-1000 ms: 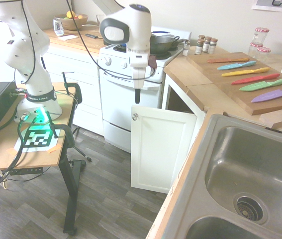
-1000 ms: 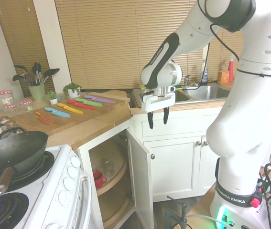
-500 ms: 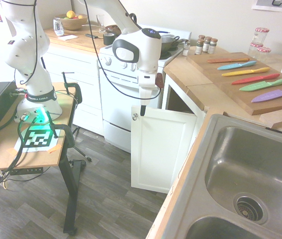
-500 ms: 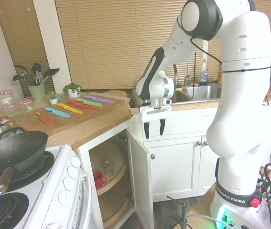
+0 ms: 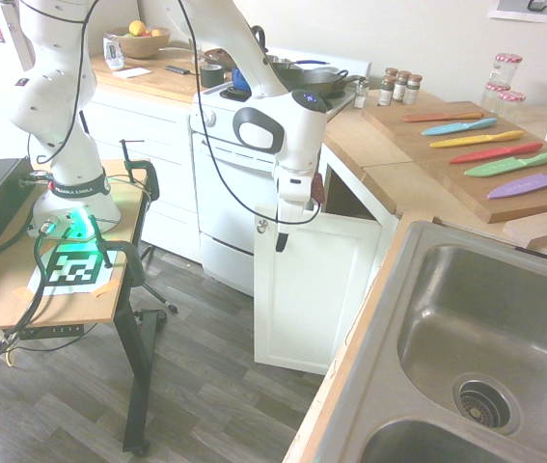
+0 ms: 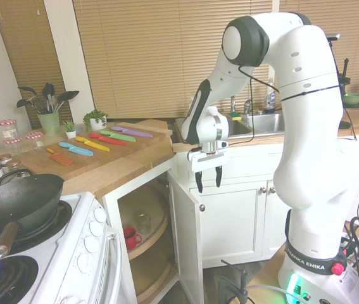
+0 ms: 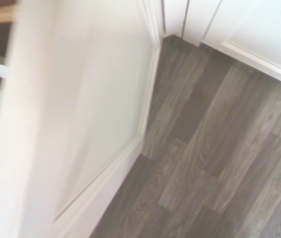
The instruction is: Close the cabinet
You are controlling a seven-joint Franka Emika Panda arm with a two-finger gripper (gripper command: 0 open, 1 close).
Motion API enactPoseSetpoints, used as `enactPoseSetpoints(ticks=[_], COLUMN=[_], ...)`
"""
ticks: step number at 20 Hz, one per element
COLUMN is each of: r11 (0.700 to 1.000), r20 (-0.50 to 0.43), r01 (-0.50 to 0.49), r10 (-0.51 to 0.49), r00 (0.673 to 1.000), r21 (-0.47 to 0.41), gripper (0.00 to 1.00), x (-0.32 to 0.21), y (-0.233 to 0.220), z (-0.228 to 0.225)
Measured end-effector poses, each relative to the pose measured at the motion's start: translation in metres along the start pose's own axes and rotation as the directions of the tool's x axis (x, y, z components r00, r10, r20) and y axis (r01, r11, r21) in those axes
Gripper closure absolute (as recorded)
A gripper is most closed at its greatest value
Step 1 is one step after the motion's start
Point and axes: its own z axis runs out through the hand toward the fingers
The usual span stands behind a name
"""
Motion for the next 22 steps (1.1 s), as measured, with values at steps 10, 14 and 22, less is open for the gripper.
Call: enactPoseSetpoints(ticks=[10, 14, 22], r11=[0.998, 0.998, 0.999], r20=[0.004, -0.006, -0.02], r01=[-0.001, 0.007, 0.03], r10=[0.001, -0.007, -0.031], r00=[1.0, 1.0, 0.999], r21=[-0.065, -0.055, -0.045], gripper=[0.0, 1.0, 1.0], x=[0.026, 0.024, 0.018], y=[-0.027, -0.034, -0.046], z=[0.047, 0.046, 0.04])
